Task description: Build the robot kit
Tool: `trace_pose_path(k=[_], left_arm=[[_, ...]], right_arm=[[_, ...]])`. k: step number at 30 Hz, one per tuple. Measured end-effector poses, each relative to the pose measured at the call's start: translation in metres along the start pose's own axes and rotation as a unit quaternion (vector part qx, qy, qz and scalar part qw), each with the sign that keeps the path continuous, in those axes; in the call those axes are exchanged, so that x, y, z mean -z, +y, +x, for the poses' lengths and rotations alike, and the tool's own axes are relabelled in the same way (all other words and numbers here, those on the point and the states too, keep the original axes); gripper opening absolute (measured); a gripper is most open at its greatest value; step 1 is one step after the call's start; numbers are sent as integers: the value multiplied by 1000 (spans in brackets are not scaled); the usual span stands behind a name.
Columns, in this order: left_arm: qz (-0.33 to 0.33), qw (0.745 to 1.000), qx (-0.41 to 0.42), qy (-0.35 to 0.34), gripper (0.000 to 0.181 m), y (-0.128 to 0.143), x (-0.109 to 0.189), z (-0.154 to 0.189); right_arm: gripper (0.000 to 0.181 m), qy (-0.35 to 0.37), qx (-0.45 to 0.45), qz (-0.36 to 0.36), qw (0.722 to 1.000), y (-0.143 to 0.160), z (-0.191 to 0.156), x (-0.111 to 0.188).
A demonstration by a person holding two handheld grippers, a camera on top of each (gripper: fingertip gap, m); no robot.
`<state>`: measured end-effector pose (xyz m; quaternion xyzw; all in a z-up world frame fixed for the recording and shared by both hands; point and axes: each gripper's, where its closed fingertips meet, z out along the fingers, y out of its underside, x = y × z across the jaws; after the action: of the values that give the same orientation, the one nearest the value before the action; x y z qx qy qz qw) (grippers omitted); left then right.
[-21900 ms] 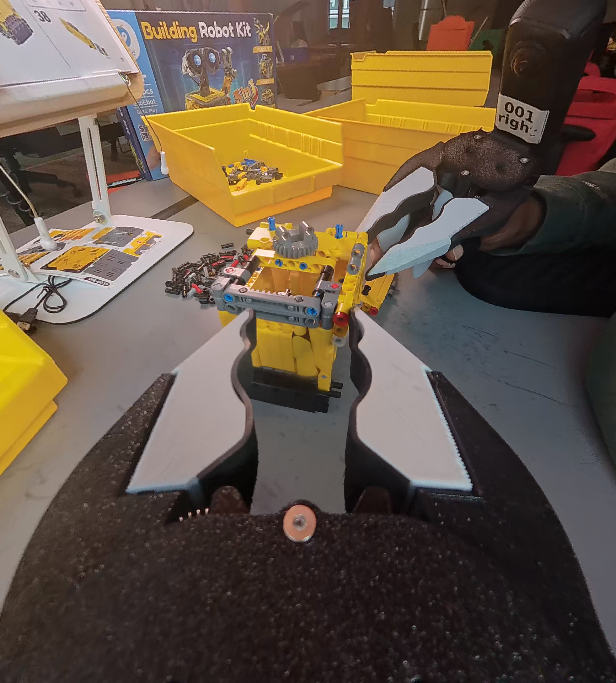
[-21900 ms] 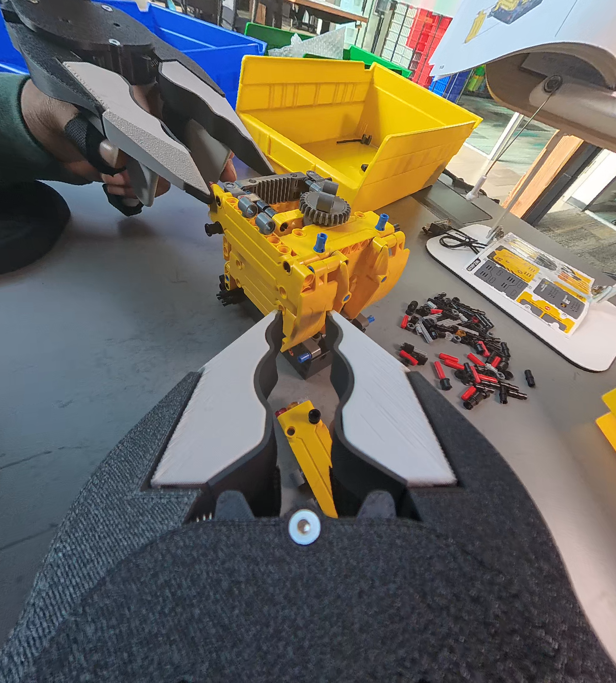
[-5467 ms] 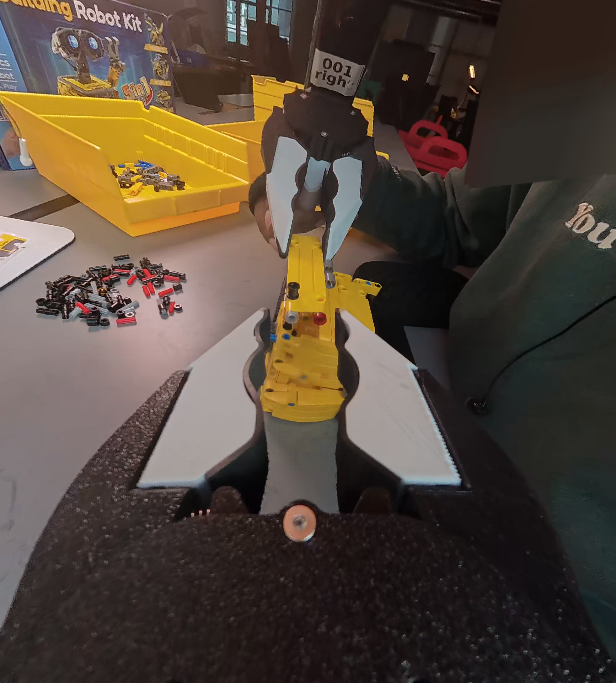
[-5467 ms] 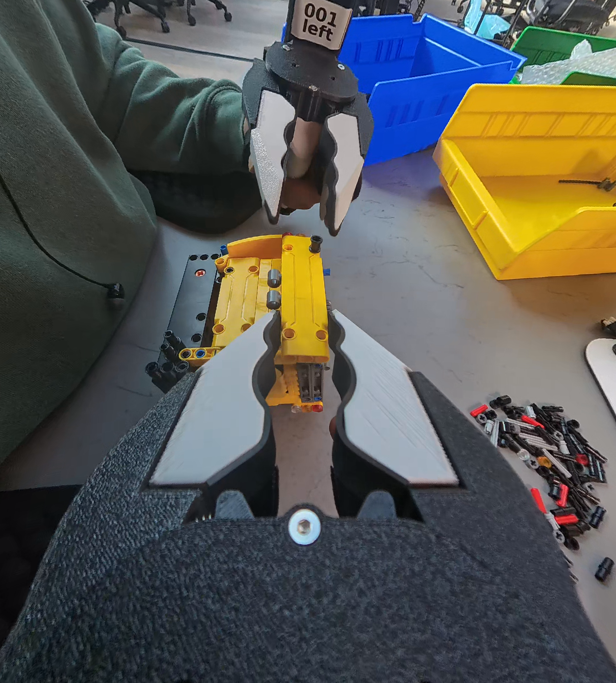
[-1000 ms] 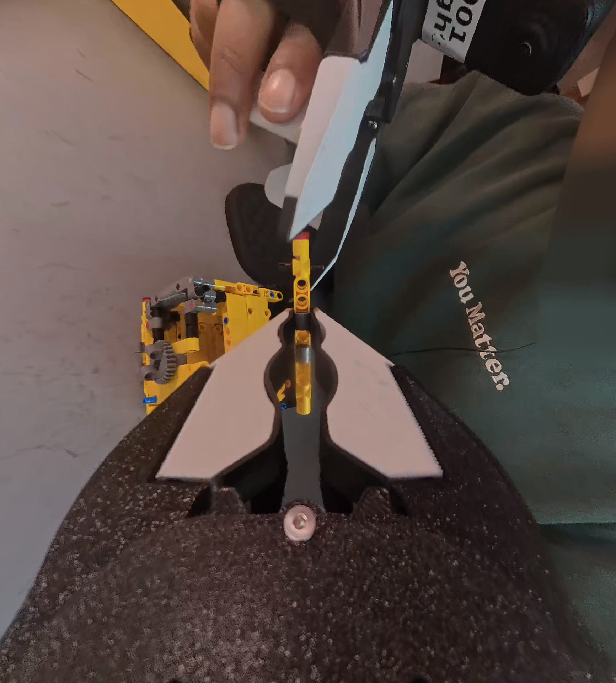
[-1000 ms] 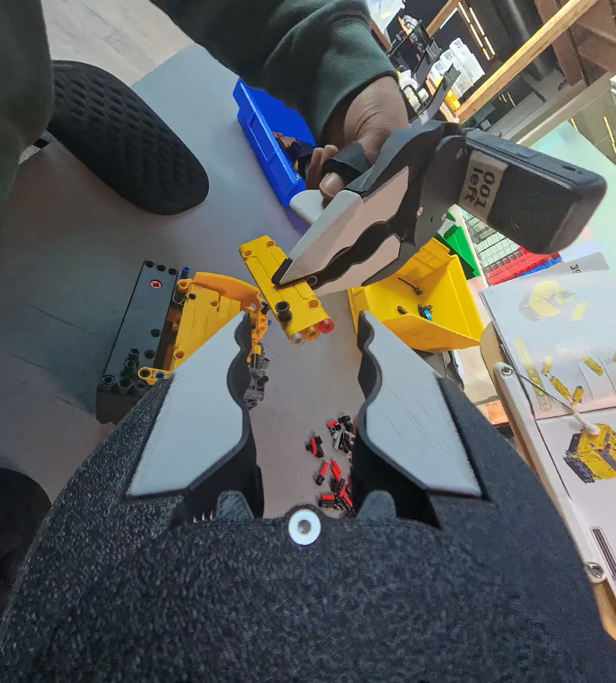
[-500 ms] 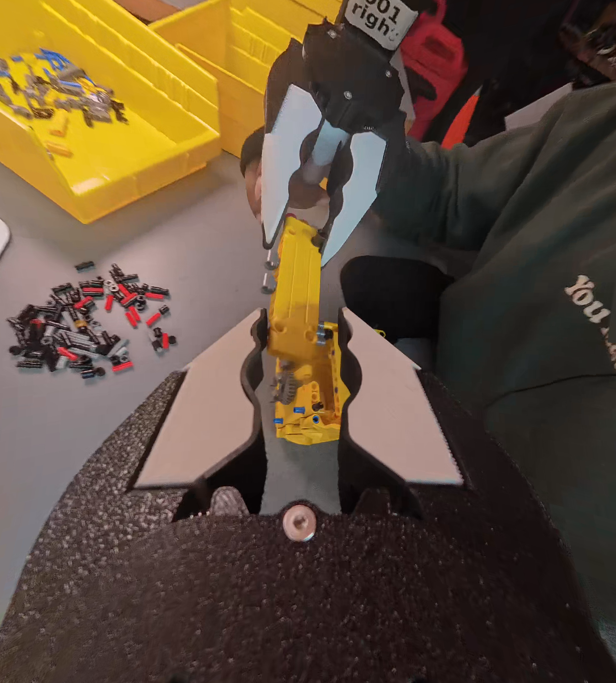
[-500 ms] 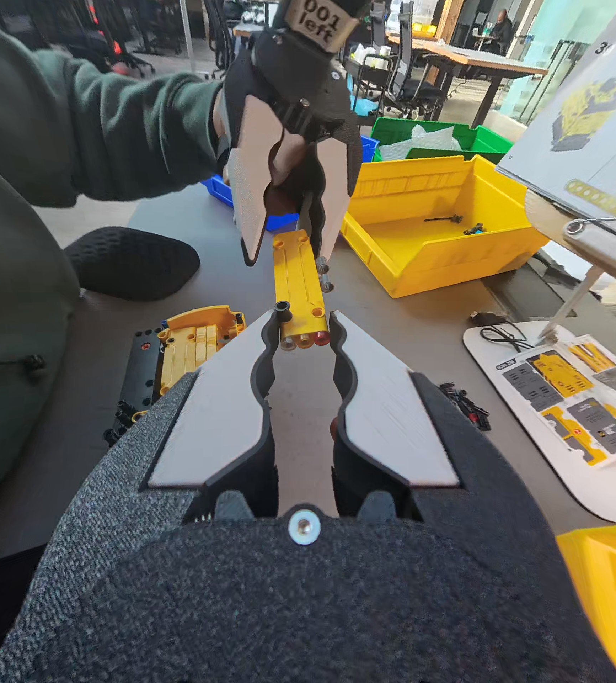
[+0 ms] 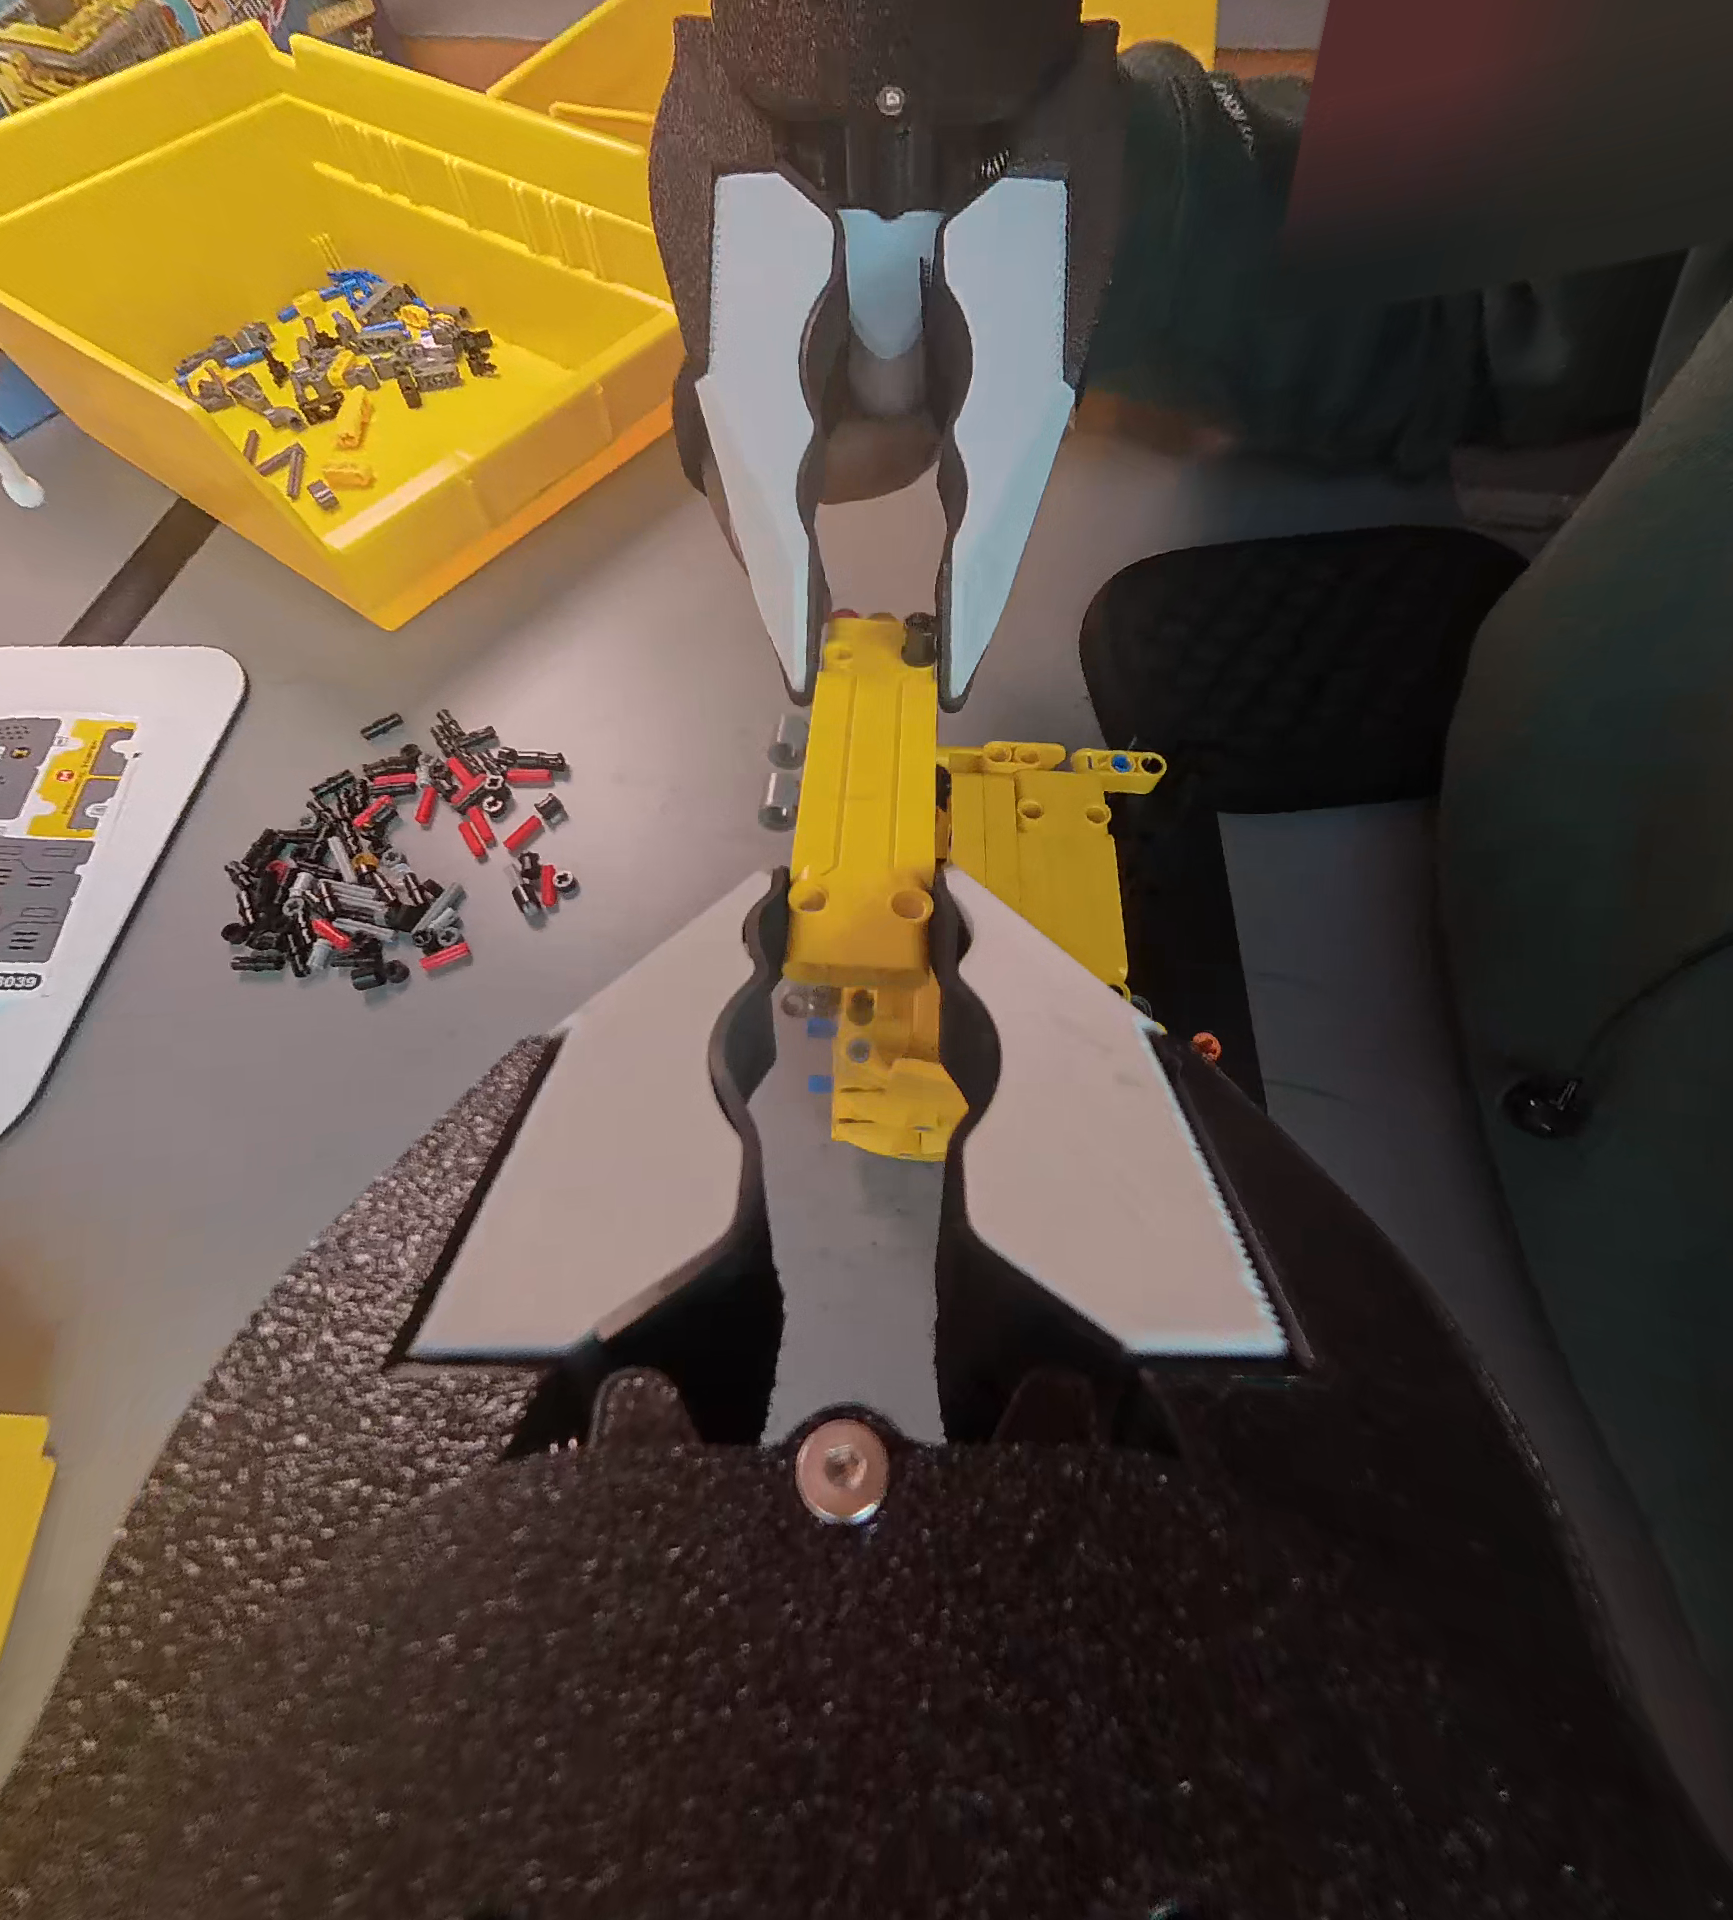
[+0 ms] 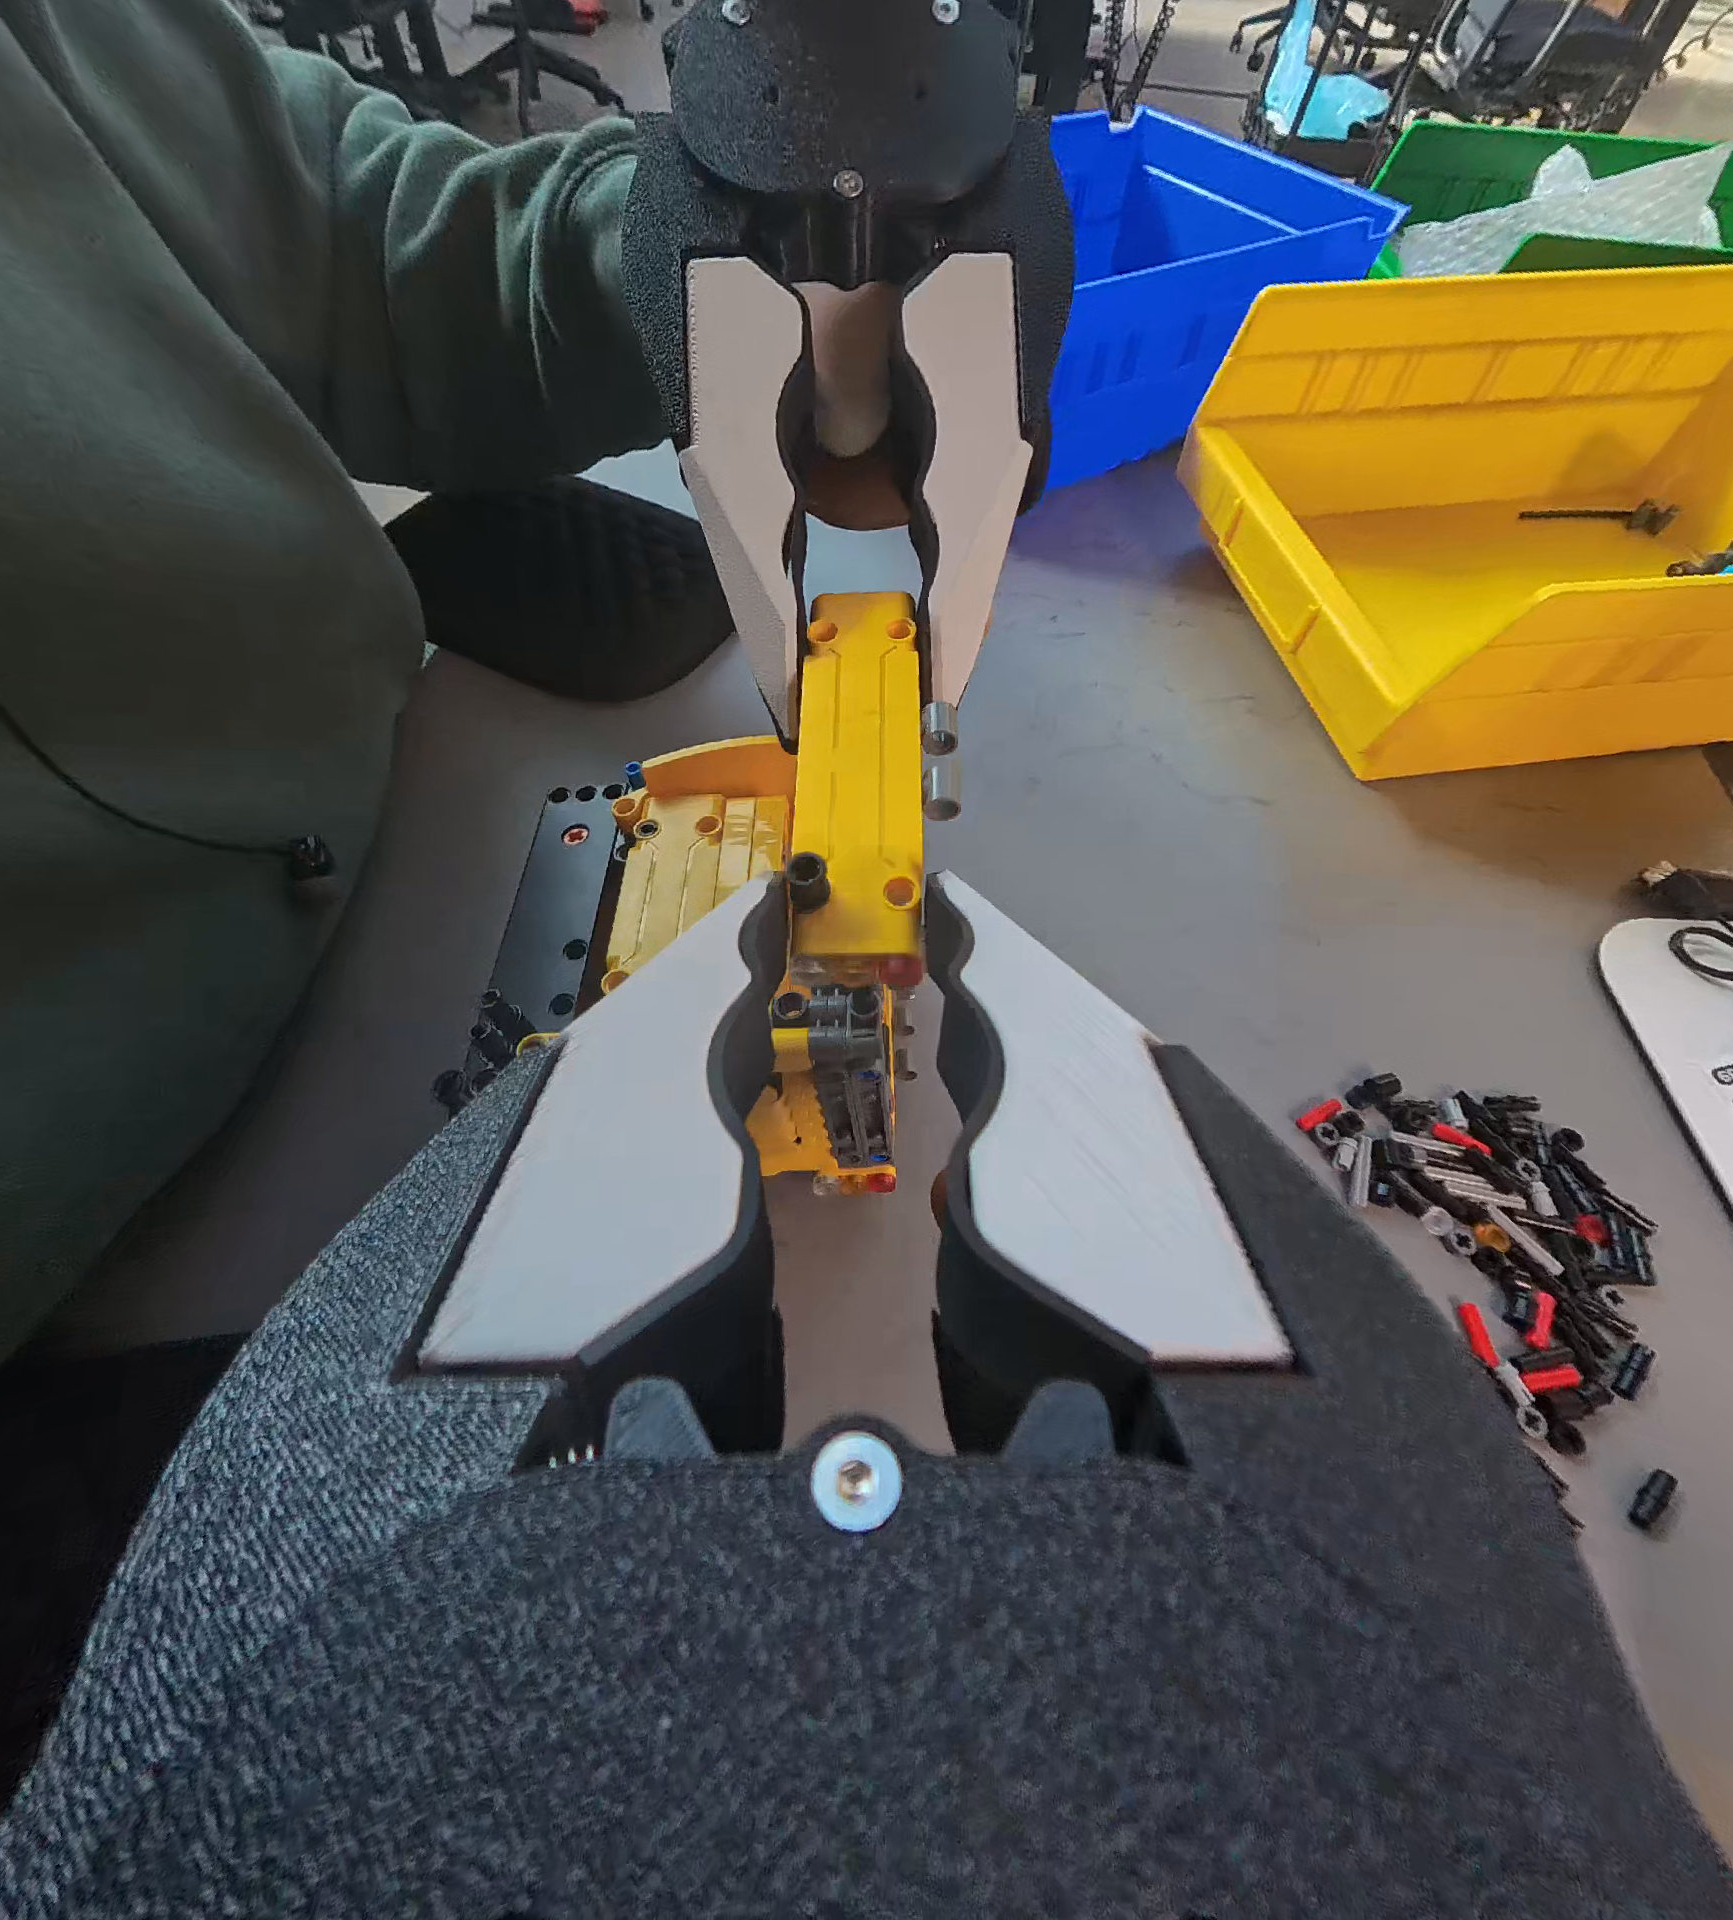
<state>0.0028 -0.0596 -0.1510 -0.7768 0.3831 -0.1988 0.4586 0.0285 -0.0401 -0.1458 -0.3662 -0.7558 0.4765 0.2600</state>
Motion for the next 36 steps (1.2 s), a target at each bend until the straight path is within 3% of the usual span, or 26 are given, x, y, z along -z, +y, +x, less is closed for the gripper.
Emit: trace_pose_path(k=[16, 36], left_arm=[[-27, 1000, -4, 2, 31, 23, -5, 12], [12, 998, 39, 42, 24, 24, -6, 12]], right_arm=[[24, -5, 19, -71, 997, 22, -8, -9], [24, -21, -41, -38, 998, 22, -7, -8]])
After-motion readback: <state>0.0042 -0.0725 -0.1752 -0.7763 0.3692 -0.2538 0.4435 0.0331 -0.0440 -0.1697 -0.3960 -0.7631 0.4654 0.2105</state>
